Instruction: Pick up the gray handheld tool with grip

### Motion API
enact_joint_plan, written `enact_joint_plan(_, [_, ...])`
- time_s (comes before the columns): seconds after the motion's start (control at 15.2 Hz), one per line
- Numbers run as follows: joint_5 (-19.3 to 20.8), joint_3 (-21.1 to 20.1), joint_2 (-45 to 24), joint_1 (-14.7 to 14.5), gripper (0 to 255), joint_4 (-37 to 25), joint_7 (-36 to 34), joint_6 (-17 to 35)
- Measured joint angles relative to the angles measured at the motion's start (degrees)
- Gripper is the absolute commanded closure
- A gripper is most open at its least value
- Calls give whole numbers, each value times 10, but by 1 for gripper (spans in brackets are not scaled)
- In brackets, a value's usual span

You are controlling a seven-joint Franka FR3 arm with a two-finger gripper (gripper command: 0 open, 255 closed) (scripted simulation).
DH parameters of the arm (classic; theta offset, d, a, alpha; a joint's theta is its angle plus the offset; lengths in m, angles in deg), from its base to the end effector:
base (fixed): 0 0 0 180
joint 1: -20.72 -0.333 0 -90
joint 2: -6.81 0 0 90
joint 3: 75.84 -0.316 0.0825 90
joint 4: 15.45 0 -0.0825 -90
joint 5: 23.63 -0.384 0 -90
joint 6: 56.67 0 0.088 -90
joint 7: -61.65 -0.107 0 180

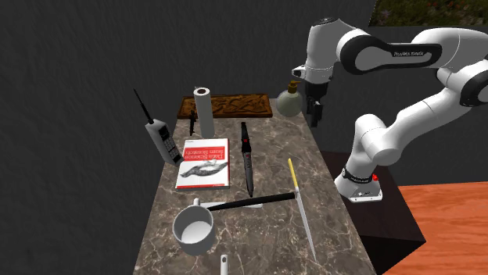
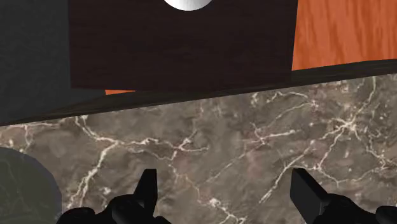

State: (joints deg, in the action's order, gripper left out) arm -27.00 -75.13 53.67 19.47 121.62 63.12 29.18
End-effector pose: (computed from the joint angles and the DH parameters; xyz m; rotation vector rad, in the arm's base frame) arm 0.2897 0.0083 0.5772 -3.0704 -0.0635 0.1163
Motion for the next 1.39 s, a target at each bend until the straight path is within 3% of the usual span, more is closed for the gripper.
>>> enact_joint_plan(0.2, [-15, -23, -3, 7, 0, 2, -45, 13])
enact_joint_plan(0.79, [-86, -195, -98, 76, 0, -60, -399, 100])
enact_joint_plan(1.06, [-79, -269, -174, 123, 0, -116, -561, 138])
enact_joint_plan(1.39, [-27, -358, -290, 185, 0, -218, -779, 159])
